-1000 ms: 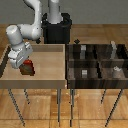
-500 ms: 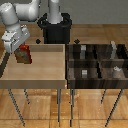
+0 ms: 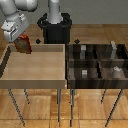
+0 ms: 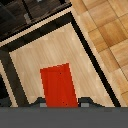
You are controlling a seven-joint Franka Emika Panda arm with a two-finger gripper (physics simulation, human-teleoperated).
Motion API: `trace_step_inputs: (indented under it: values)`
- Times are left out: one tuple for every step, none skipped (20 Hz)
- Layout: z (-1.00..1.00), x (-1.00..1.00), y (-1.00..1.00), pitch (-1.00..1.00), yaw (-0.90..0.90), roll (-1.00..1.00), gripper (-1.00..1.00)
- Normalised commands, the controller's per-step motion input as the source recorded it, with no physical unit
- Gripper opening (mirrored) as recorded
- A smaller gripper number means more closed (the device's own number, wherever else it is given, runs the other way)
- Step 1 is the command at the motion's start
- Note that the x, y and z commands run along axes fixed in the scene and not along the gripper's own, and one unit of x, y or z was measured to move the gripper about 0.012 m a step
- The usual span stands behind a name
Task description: Place the box of cereal into the appropriate compartment.
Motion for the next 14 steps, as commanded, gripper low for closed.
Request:
trace_step_inputs:
  values:
    - [0.00,-1.00,0.00,0.00,0.00,0.00,-1.00]
    - [0.00,-1.00,0.00,0.00,0.00,0.00,-1.00]
    - [0.00,-1.00,0.00,0.00,0.00,0.00,-1.00]
    - [0.00,-1.00,0.00,0.00,0.00,0.00,-1.00]
    - [0.00,-1.00,0.00,0.00,0.00,0.00,-1.00]
    - [0.00,-1.00,0.00,0.00,0.00,0.00,-1.00]
    - [0.00,-1.00,0.00,0.00,0.00,0.00,-1.00]
    - [0.00,-1.00,0.00,0.00,0.00,0.00,-1.00]
    - [0.00,-1.00,0.00,0.00,0.00,0.00,-1.00]
    - [0.00,-1.00,0.00,0.00,0.00,0.00,-1.00]
    - [0.00,-1.00,0.00,0.00,0.00,0.00,-1.00]
    - [0.00,-1.00,0.00,0.00,0.00,0.00,-1.00]
    - [0.00,-1.00,0.00,0.00,0.00,0.00,-1.00]
    - [0.00,-1.00,0.00,0.00,0.00,0.00,-1.00]
